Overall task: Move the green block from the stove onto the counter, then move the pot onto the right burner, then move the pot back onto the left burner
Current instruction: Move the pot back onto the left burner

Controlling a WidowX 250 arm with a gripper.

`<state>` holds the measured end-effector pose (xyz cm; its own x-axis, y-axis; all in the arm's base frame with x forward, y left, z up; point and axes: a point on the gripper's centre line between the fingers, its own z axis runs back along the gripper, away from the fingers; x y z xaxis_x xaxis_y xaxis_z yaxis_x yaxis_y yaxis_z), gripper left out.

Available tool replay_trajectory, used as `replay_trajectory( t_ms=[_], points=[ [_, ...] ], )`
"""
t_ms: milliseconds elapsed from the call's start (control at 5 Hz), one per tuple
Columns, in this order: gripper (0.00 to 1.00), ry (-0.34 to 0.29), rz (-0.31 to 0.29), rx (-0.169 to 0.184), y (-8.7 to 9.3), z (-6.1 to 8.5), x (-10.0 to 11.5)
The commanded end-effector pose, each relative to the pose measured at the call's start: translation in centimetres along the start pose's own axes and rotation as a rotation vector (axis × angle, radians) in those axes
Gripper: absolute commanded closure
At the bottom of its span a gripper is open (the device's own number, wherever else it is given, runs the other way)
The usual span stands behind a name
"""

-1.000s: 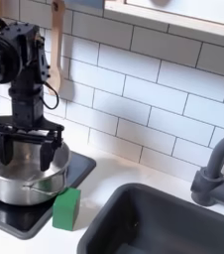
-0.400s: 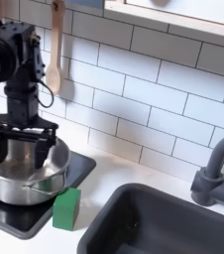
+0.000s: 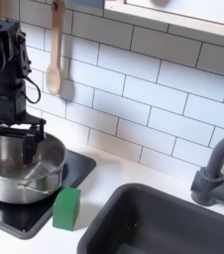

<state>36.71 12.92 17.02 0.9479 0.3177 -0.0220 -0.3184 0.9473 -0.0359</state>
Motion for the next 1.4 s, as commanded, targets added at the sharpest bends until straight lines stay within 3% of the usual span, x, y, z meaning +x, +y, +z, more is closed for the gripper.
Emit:
replay_trajectory(
  t_ms=[0,800,1200],
  points=[
    [0.00,0.008,0.019,-0.002,1.2,0.0,0.2],
    [0.00,0.008,0.076,-0.015,4.6,0.6,1.5],
    [0.00,0.018,0.125,-0.022,7.5,0.5,2.4]
  ],
)
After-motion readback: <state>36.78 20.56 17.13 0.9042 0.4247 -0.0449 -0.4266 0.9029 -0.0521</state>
